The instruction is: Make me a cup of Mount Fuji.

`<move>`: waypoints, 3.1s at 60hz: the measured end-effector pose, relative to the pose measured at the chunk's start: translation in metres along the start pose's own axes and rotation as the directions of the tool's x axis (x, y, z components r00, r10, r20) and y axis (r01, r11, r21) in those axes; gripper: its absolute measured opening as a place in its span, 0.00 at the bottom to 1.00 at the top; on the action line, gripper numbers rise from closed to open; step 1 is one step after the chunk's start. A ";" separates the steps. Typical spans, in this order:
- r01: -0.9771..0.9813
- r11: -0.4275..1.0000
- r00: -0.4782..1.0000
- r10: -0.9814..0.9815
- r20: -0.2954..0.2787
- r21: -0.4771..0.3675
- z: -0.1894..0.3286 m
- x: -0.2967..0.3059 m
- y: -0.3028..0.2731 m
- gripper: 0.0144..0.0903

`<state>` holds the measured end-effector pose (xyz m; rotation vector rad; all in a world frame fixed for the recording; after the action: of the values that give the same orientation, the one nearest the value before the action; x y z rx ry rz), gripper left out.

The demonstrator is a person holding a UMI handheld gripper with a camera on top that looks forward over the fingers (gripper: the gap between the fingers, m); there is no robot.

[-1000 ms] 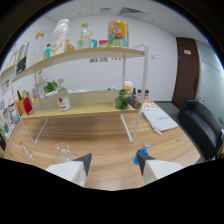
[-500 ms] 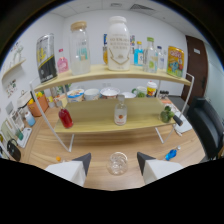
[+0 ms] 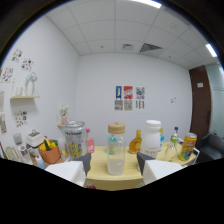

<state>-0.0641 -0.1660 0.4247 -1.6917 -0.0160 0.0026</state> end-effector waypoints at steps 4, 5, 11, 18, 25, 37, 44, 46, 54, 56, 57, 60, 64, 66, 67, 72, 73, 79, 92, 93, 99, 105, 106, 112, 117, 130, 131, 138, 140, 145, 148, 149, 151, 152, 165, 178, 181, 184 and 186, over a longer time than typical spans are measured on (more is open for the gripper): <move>0.003 1.000 1.000 -0.002 -0.006 0.020 0.018 -0.003 -0.003 0.90; 0.001 1.000 1.000 -0.001 -0.003 0.029 0.021 -0.001 0.001 0.89; -0.004 1.000 1.000 0.004 -0.018 -0.003 0.049 -0.002 0.005 0.78; -0.013 0.998 0.999 0.010 -0.038 -0.061 0.069 0.002 0.024 0.62; -0.025 0.998 0.998 0.021 -0.060 -0.060 0.074 0.007 0.026 0.40; -0.010 0.997 1.000 0.009 -0.019 -0.073 0.069 0.000 0.023 0.35; 0.007 0.999 1.000 -0.008 -0.010 -0.033 0.057 0.000 0.004 0.34; 0.007 1.000 1.000 -0.008 -0.002 -0.022 0.051 0.000 -0.004 0.34; -0.006 0.999 1.000 0.005 0.025 0.043 0.019 -0.002 -0.022 0.34; -0.013 0.998 1.000 0.012 0.029 0.054 0.010 -0.002 -0.021 0.34; -0.017 0.998 0.999 0.015 0.035 0.057 0.006 -0.003 -0.020 0.34; -0.029 0.998 0.998 0.025 0.050 0.062 -0.006 -0.006 -0.011 0.35; -0.032 0.999 0.997 0.029 0.065 0.042 -0.019 -0.012 0.014 0.34; -0.032 0.999 0.997 0.030 0.066 0.028 -0.024 -0.013 0.031 0.34; -0.031 0.999 0.997 0.030 0.068 0.020 -0.026 -0.014 0.040 0.34; -0.037 0.999 0.996 0.037 0.085 -0.001 -0.036 -0.024 0.085 0.34; -0.034 0.999 0.996 0.035 0.082 -0.012 -0.038 -0.024 0.096 0.34; -0.034 0.994 0.997 0.040 0.061 -0.104 -0.042 -0.025 0.167 0.34; -0.099 0.977 0.995 0.103 0.012 -0.190 -0.041 -0.015 0.273 0.34; -0.108 0.974 0.994 0.112 0.011 -0.199 -0.041 -0.015 0.280 0.34; -0.204 0.951 0.978 0.210 0.001 -0.234 -0.039 -0.012 0.310 0.34; -0.374 0.894 0.924 0.383 -0.011 -0.245 -0.037 -0.013 0.320 0.35; -0.402 0.883 0.911 0.411 -0.013 -0.243 -0.037 -0.013 0.321 0.34; -0.557 0.798 0.823 0.567 -0.024 -0.229 -0.030 -0.013 0.320 0.34; -0.714 0.671 0.688 0.725 -0.027 -0.199 -0.025 -0.014 0.312 0.34; -0.960 0.258 0.257 0.966 0.017 -0.107 -0.014 -0.004 0.288 0.34; -0.970 0.220 0.219 0.976 0.021 -0.104 -0.012 -0.003 0.287 0.34; -0.995 -0.041 -0.047 0.997 0.062 -0.096 -0.007 0.001 0.279 0.34; -0.989 -0.112 -0.120 0.990 0.075 -0.093 -0.007 0.003 0.277 0.34; -0.960 -0.257 -0.269 0.958 0.105 -0.108 -0.006 0.004 0.273 0.34; -0.939 -0.323 -0.337 0.935 0.116 -0.119 -0.005 0.003 0.272 0.34; -0.931 -0.344 -0.358 0.926 0.119 -0.123 -0.004 0.003 0.272 0.34; -0.914 -0.385 -0.400 0.909 0.122 -0.127 -0.004 0.004 0.272 0.34; -0.905 -0.405 -0.420 0.899 0.123 -0.129 -0.004 0.004 0.273 0.34; -0.868 -0.475 -0.492 0.861 0.127 -0.147 -0.004 0.002 0.272 0.34; -0.934 -0.318 -0.337 0.935 0.112 -0.161 -0.009 -0.005 0.257 0.34; -0.968 -0.193 -0.211 0.972 0.105 -0.160 -0.012 -0.011 0.250 0.34; -0.990 -0.008 -0.024 0.994 0.110 -0.140 -0.015 -0.012 0.241 0.34; -0.984 0.127 0.113 0.987 0.113 -0.123 -0.017 -0.012 0.234 0.34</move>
<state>-0.0735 -0.2114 0.1945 -1.3833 1.0554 1.2195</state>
